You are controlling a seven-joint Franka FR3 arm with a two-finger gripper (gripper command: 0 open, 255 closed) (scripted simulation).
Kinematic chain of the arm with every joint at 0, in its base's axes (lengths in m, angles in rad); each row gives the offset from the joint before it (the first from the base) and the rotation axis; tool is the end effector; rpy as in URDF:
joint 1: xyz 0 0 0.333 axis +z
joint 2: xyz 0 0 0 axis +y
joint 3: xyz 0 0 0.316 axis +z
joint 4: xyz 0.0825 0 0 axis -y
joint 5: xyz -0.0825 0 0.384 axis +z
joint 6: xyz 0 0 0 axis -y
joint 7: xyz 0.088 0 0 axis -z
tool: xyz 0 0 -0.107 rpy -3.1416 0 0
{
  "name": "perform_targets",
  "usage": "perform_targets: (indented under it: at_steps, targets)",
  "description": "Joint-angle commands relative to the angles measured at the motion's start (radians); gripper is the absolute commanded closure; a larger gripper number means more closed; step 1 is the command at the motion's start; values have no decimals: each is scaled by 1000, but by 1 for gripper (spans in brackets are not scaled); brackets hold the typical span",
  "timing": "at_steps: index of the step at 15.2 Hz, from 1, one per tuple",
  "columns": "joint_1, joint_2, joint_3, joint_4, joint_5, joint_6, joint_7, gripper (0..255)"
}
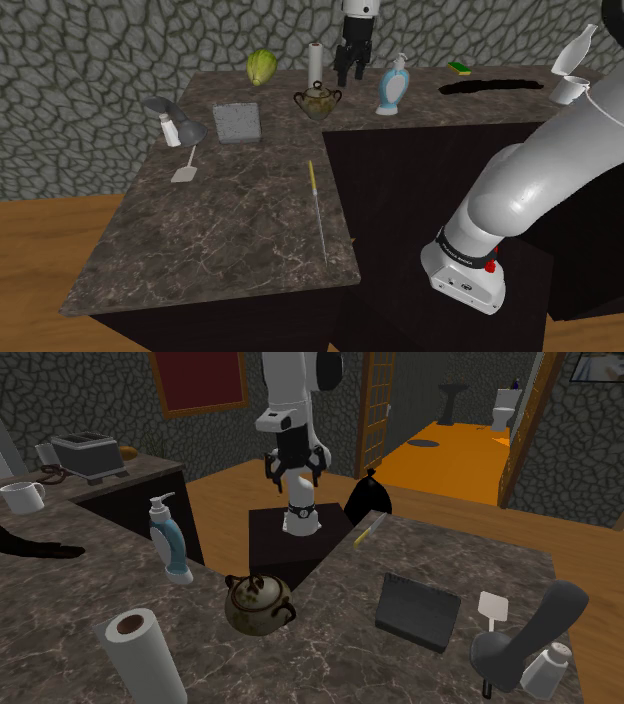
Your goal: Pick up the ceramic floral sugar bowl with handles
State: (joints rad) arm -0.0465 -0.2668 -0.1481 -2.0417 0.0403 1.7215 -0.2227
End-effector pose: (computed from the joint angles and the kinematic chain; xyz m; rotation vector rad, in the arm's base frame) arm 0.4625 -0.0935 0.5497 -3.0523 -0.0415 0.0596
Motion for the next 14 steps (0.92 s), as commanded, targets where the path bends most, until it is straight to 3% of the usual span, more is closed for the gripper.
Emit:
perform_targets:
  at_steps: [1, 8, 14]
  targets:
    - [-5, 75, -15, 54, 2, 21, -29, 0]
    - [-32, 339, -56, 290, 29, 46, -122, 0]
    - [-75, 588, -71, 567, 68, 15, -190, 0]
